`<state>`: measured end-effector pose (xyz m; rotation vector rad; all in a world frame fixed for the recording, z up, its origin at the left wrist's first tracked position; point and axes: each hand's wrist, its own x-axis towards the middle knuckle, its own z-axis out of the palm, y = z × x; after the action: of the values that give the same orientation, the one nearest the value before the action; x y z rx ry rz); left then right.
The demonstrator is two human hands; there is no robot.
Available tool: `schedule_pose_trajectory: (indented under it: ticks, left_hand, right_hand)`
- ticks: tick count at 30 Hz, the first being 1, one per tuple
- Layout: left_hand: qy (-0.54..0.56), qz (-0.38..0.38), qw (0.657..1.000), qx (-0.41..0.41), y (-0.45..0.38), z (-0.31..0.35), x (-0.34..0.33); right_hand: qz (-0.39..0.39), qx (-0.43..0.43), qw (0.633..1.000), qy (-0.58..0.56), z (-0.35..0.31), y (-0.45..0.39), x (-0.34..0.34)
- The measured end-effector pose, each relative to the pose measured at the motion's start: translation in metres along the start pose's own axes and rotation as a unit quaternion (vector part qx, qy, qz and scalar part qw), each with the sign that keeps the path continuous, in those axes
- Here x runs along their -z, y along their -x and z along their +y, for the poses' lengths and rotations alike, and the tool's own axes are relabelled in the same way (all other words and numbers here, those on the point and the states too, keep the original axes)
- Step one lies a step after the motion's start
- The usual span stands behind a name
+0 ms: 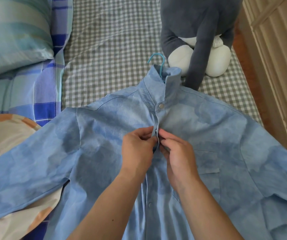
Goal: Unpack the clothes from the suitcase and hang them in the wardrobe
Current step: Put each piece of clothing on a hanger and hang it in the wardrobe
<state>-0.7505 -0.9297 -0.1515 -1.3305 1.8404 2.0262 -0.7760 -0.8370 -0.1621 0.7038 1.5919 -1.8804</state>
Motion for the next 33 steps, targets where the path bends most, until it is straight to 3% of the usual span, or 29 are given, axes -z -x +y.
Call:
schedule_pose_trajectory:
  ticks: [4, 8, 10, 12, 13, 15, 17, 18, 20, 22, 23, 24, 25, 27, 28, 29, 30, 31, 33]
  left_hand:
    - [0.168, -0.020, 0.981, 0.097, 0.002, -0.002, -0.005]
    - [0.219, -0.008, 0.968, 0.119, 0.003, -0.005, -0.014]
    - [0.164, -0.013, 0.981, 0.103, 0.001, -0.011, -0.017]
    - [-0.003, -0.017, 0.999, 0.035, -0.002, -0.020, -0.012]
    - [-0.097, -0.024, 0.995, -0.004, -0.004, -0.023, -0.007]
    - [-0.229, -0.046, 0.971, -0.049, -0.006, -0.026, 0.006]
    - [-0.265, -0.033, 0.960, -0.083, -0.013, -0.014, 0.017]
    - [-0.272, -0.011, 0.955, -0.116, -0.020, -0.004, 0.021]
    - [-0.278, 0.027, 0.938, -0.203, -0.040, 0.021, 0.022]
    - [-0.311, 0.015, 0.906, -0.287, -0.070, 0.049, 0.016]
    - [-0.359, -0.023, 0.877, -0.318, -0.086, 0.061, 0.011]
    - [-0.438, -0.070, 0.827, -0.347, -0.102, 0.071, 0.004]
    - [-0.541, -0.110, 0.744, -0.376, -0.115, 0.078, -0.004]
    - [-0.715, -0.152, 0.541, -0.416, -0.132, 0.085, -0.020]
    - [-0.759, -0.156, 0.458, -0.436, -0.137, 0.084, -0.026]
    - [-0.781, -0.148, 0.397, -0.459, -0.140, 0.083, -0.031]
    - [-0.789, -0.131, 0.356, -0.483, -0.140, 0.084, -0.035]
    - [-0.788, -0.112, 0.341, -0.500, -0.140, 0.086, -0.037]
    - [-0.780, -0.103, 0.346, -0.512, -0.137, 0.091, -0.035]
  right_hand:
    - [0.012, -0.004, 0.999, -0.038, 0.004, 0.007, -0.007]
    - [0.044, -0.002, 0.998, -0.050, 0.008, 0.011, -0.015]
    - [0.024, -0.015, 0.999, -0.032, 0.008, 0.008, -0.015]
    - [0.003, 0.035, 0.992, 0.124, 0.005, 0.001, -0.008]
    - [0.014, 0.113, 0.961, 0.252, -0.001, -0.003, -0.002]
    - [0.076, 0.315, 0.847, 0.421, -0.027, -0.012, 0.008]
    - [0.026, 0.490, 0.713, 0.500, -0.064, -0.027, 0.006]
    - [-0.024, 0.542, 0.627, 0.559, -0.082, -0.040, 0.003]
    - [-0.092, 0.556, 0.451, 0.692, -0.104, -0.072, -0.001]
    - [-0.135, 0.523, 0.328, 0.775, -0.111, -0.099, 0.010]
    - [-0.157, 0.507, 0.286, 0.798, -0.117, -0.101, 0.020]
    - [-0.175, 0.499, 0.264, 0.807, -0.122, -0.100, 0.030]
    - [-0.188, 0.498, 0.245, 0.810, -0.127, -0.098, 0.038]
    - [-0.199, 0.513, 0.220, 0.805, -0.129, -0.091, 0.045]
    - [-0.209, 0.517, 0.222, 0.799, -0.125, -0.089, 0.050]
    - [-0.218, 0.522, 0.232, 0.791, -0.119, -0.089, 0.055]
    - [-0.221, 0.523, 0.243, 0.787, -0.113, -0.092, 0.060]
    - [-0.219, 0.518, 0.250, 0.788, -0.107, -0.095, 0.063]
    - [-0.204, 0.518, 0.271, 0.785, -0.099, -0.104, 0.068]
